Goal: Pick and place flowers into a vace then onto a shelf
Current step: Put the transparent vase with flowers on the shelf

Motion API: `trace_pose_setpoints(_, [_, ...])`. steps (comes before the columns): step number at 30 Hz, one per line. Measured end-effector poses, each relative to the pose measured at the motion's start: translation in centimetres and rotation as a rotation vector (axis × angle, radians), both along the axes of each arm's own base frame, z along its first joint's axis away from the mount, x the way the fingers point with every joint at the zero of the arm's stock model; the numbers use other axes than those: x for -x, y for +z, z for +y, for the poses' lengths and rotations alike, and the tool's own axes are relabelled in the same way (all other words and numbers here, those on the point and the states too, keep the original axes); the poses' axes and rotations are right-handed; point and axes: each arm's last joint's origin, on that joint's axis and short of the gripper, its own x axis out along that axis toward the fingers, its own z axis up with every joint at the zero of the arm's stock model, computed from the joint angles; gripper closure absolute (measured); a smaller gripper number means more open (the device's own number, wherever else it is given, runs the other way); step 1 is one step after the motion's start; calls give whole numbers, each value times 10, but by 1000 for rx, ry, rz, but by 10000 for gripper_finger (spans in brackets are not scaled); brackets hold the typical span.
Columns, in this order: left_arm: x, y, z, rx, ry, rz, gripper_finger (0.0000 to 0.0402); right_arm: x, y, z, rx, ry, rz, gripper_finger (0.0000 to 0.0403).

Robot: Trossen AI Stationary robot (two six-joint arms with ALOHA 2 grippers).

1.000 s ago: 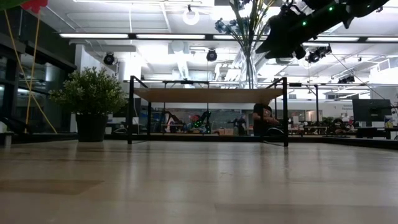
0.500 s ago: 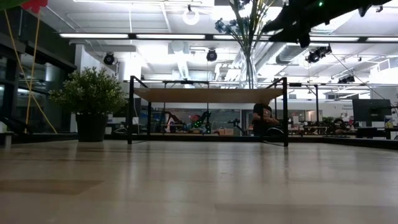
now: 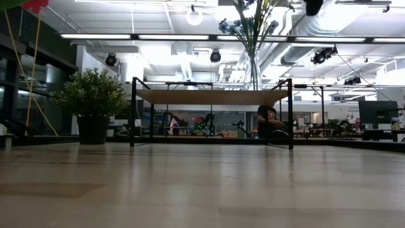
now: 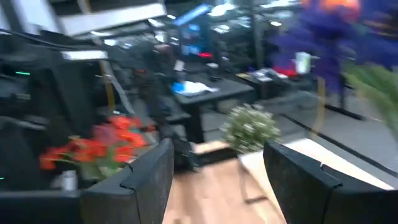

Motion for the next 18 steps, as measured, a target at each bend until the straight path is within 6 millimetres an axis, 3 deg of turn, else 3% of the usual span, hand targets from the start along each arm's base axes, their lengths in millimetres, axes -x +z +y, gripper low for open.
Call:
trace_pose_setpoints(13, [0,6,-13,153,-78,-6,307,1,4,31,0,173,-43,166])
trace_pose_setpoints(18, [13,2,-25,206,-80,11,307,2,5,35,-3,173,-51,167])
